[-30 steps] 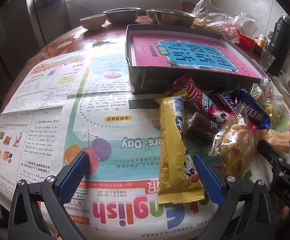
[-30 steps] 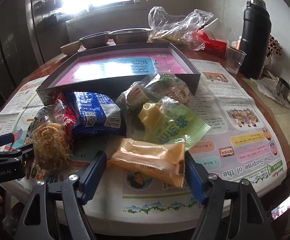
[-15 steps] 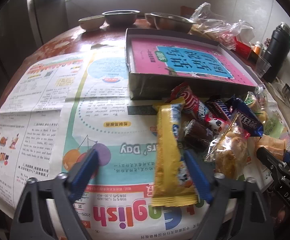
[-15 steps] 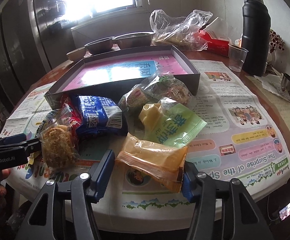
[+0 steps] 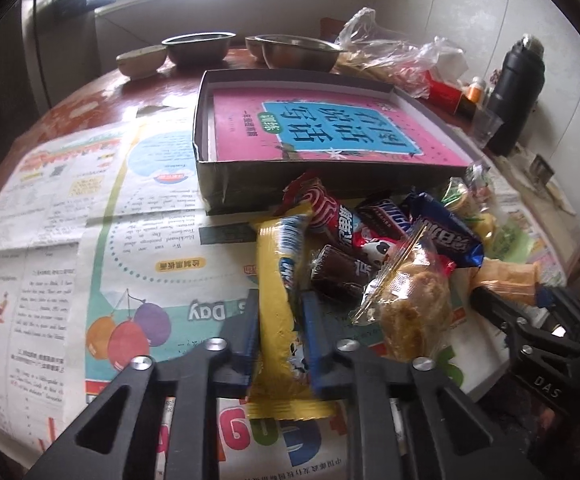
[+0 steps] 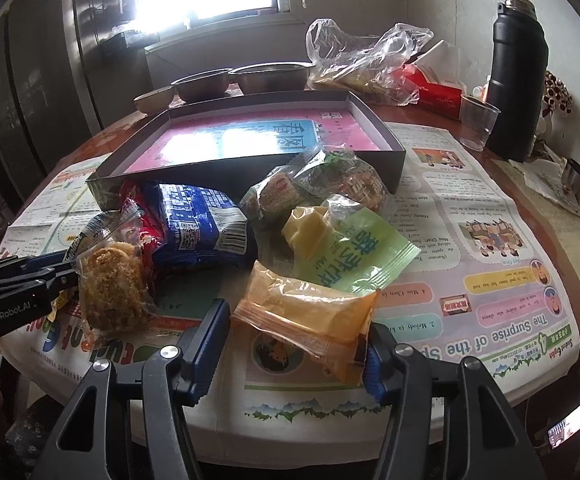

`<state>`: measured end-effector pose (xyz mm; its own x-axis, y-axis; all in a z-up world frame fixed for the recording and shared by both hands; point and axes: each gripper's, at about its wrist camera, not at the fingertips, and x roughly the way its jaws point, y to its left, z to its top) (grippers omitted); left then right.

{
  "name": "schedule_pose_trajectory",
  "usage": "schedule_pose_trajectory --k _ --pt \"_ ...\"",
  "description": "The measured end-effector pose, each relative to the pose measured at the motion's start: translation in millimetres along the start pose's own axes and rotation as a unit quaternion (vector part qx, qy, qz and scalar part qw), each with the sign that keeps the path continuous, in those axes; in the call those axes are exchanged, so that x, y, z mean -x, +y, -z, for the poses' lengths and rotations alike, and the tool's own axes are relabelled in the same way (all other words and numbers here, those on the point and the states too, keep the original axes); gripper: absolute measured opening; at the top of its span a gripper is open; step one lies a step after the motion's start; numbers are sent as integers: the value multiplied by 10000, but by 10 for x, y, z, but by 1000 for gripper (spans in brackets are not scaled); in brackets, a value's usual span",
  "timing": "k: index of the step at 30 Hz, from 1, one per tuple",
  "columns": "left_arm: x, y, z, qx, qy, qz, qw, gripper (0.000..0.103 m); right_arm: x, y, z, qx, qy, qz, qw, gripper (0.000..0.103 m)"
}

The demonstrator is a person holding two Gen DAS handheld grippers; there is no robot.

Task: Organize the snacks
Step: 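Grasp the yellow candy bar with the left gripper while the right gripper grasps the orange cake, then lift the yellow candy bar with the left gripper while the right carries the orange cake over the tray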

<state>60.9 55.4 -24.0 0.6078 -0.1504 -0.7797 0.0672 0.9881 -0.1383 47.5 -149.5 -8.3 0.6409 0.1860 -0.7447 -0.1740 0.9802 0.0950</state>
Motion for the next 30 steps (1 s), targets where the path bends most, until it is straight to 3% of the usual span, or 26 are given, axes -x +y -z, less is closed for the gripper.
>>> schedule_pose_trajectory --k 9,11,30 --pt "98 102 38 117 -3 271 9996 16 54 -116 -12 -275 -76 -367 9989 41" --pt "128 123 34 150 -30 299 9994 16 49 -122 -19 -284 -68 -382 9988 32" --pt "435 196 -83 282 -369 385 9982 16 225 -153 -46 -322 -355 -733 9962 21"
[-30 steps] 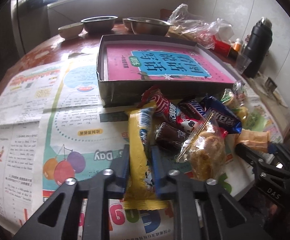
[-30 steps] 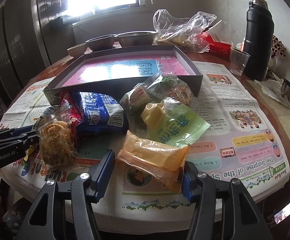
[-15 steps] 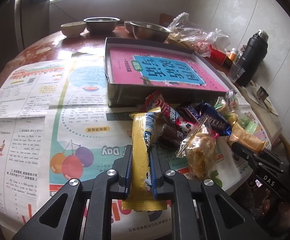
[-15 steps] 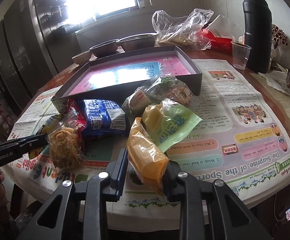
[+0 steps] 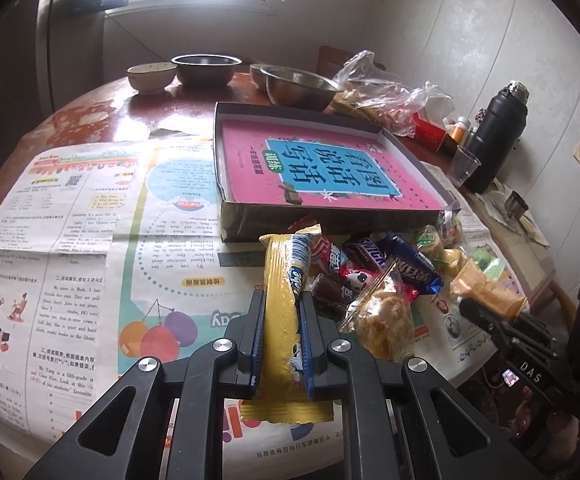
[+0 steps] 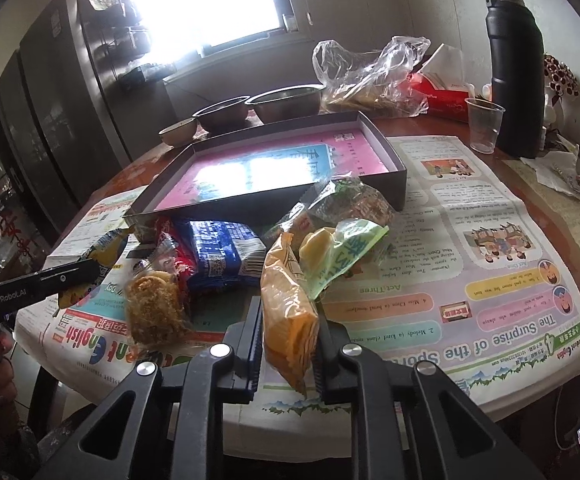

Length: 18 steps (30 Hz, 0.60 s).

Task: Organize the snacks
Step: 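Lift the yellow candy bar with the left gripper while the right carries the orange cake over the tray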

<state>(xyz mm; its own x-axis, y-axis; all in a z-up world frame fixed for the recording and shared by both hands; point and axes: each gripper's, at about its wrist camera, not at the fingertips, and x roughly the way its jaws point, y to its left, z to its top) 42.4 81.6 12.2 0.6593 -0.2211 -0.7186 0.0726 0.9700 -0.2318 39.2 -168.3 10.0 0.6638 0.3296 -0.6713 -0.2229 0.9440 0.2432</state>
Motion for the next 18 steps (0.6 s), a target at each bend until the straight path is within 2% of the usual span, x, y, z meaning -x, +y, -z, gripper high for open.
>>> schedule_pose_trajectory --k 6,18 --pt "-6 7 8 33 31 -16 10000 16 -108 -116 94 -207 446 -257 9985 21" --pt "-56 -22 11 -11 136 37 9999 16 -62 -119 163 -169 492 -354 9980 22"
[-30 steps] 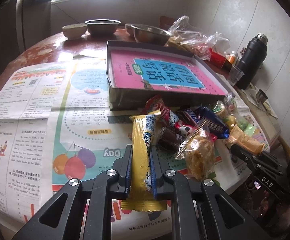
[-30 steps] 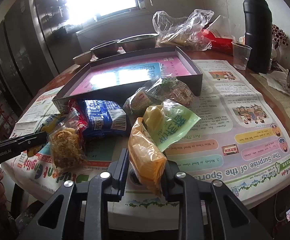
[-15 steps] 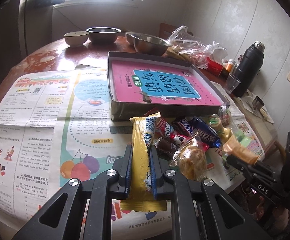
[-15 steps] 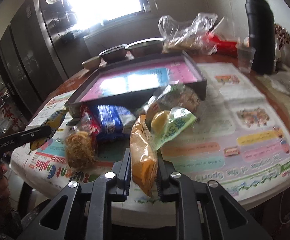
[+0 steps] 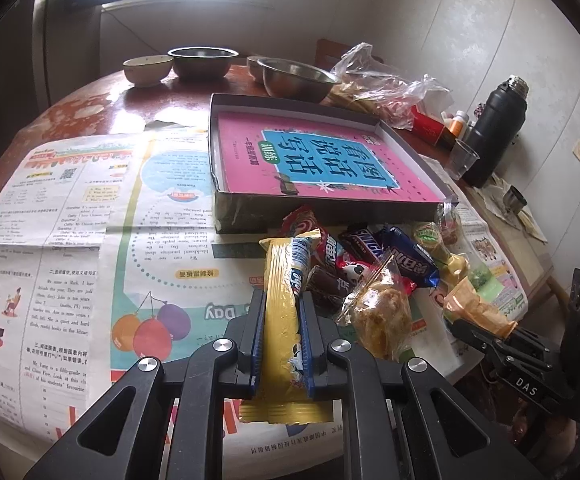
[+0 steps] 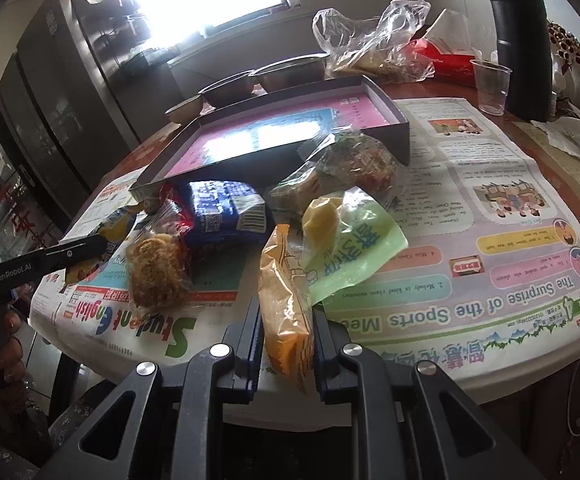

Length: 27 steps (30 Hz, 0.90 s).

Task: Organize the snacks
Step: 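Lift the yellow candy bar with the left gripper while the right carries the orange cake over the tray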

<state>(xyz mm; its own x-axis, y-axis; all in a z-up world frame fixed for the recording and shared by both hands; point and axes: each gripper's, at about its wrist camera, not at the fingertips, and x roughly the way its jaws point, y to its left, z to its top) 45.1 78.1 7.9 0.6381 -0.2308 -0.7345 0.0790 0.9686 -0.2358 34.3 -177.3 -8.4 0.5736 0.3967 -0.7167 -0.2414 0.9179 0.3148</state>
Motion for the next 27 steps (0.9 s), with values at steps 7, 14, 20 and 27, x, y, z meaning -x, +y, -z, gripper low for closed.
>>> schedule_pose_trajectory --k 7,14,20,27 --pt "8 3 3 7 -3 10 10000 16 57 35 -17 64 -139 36 9999 22" --pt "27 -3 -12 29 -31 20 10000 16 161 163 -164 317 -592 164 9976 21" --pt "23 -10 -16 20 -27 32 10000 16 67 211 -360 483 -770 237 9956 21" --pt "-5 -12 -26 15 -10 28 10000 16 -79 97 -378 223 -498 182 9983 21"
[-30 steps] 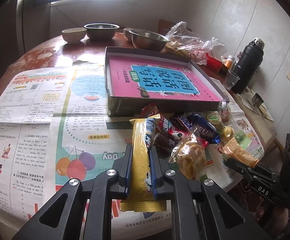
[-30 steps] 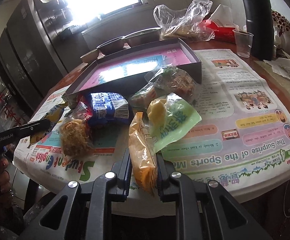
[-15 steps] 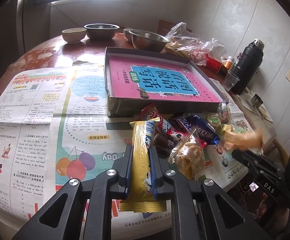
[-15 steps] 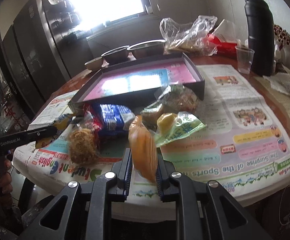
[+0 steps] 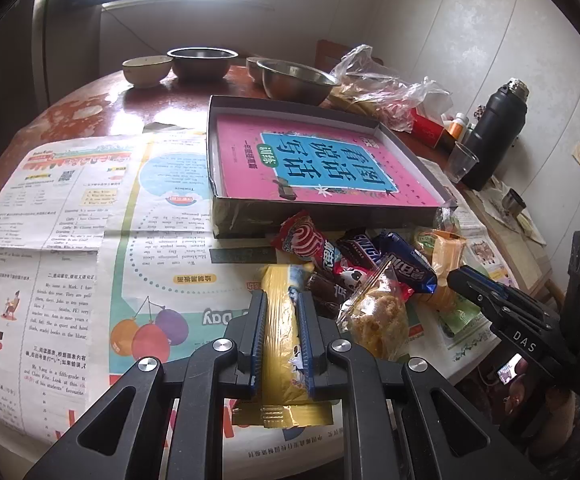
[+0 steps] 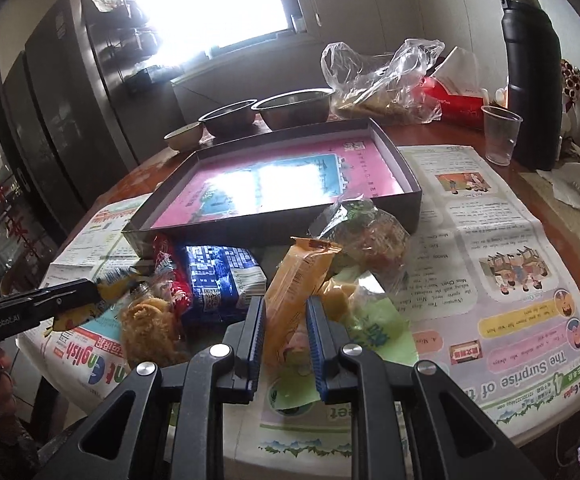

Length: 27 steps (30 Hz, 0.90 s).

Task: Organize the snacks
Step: 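Lift the yellow candy bar with the left gripper while the right carries the orange cake over the tray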

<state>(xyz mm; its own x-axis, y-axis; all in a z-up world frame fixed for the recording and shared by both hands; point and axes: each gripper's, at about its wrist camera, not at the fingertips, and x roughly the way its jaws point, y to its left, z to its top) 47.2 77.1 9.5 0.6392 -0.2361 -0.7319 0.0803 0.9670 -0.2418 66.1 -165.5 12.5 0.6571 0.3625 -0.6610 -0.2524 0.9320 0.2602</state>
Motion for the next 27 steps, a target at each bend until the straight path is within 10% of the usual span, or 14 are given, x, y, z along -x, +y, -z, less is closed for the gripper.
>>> schedule_pose_trajectory --k 7,27 --pt "-83 5 -18 1 80 -24 10000 16 -131 8 -105 -71 225 78 9997 40" --pt "-377 -98 84 -211 645 -227 9974 23 -111 -57 -198 -49 22 174 9998 22"
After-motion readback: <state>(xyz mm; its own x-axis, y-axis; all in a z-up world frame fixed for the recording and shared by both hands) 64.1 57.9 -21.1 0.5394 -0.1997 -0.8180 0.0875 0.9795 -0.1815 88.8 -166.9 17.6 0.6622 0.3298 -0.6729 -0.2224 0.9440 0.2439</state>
